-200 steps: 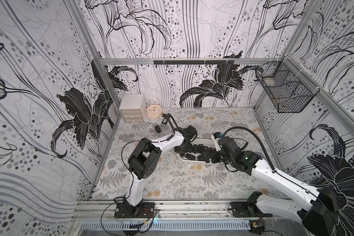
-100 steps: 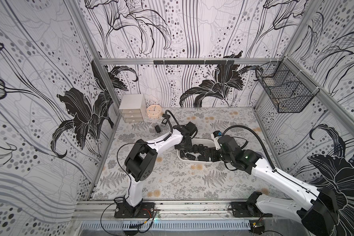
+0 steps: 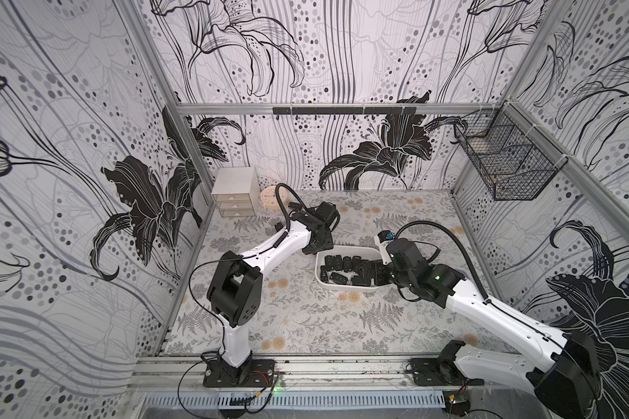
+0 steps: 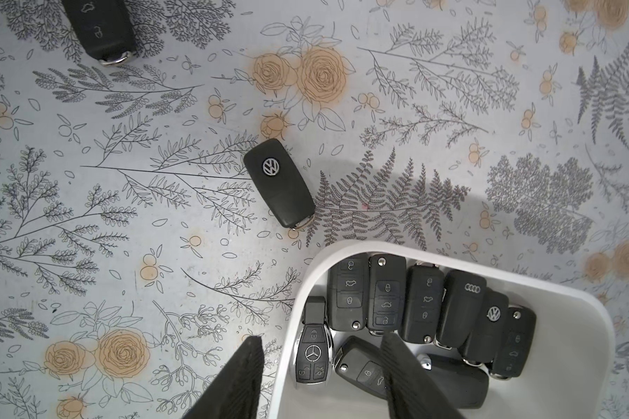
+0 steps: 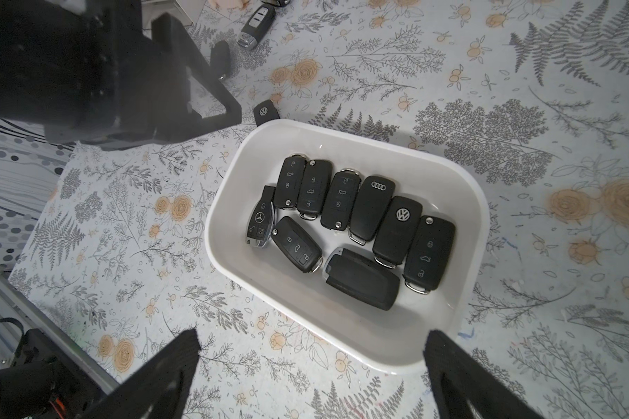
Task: Place the car key into the storage box
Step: Pick up the car key from the center of the board.
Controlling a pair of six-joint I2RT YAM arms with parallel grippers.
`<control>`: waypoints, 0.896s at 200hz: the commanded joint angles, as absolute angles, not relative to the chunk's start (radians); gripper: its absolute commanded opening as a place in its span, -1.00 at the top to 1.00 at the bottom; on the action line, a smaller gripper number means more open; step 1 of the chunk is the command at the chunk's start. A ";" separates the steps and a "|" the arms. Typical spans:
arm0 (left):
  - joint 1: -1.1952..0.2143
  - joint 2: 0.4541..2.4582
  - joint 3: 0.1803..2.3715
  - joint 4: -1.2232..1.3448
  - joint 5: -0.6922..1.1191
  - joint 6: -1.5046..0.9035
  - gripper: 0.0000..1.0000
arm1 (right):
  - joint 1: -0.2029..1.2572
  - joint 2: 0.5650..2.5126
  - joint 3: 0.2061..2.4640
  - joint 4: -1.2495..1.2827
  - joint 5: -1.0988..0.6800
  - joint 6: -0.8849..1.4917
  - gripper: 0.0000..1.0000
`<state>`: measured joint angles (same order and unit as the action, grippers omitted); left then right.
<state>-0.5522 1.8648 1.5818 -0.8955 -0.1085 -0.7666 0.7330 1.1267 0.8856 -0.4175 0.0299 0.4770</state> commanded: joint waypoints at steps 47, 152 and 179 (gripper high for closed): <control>-0.411 1.831 1.560 -0.791 -0.131 -0.739 -0.99 | 0.736 1.136 0.957 -0.380 0.054 0.479 -1.00; -0.243 2.043 1.671 -0.774 -0.194 -0.743 -0.86 | 0.737 1.286 1.113 -0.374 0.033 0.426 -1.00; -0.213 2.129 1.736 -0.789 -0.217 -0.740 -0.75 | 0.737 1.314 1.137 -0.368 0.025 0.424 -1.00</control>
<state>-0.2401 2.0750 1.6733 -0.7872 -0.1654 -0.7506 0.7330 1.2915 1.0981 -0.3805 0.0330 0.4469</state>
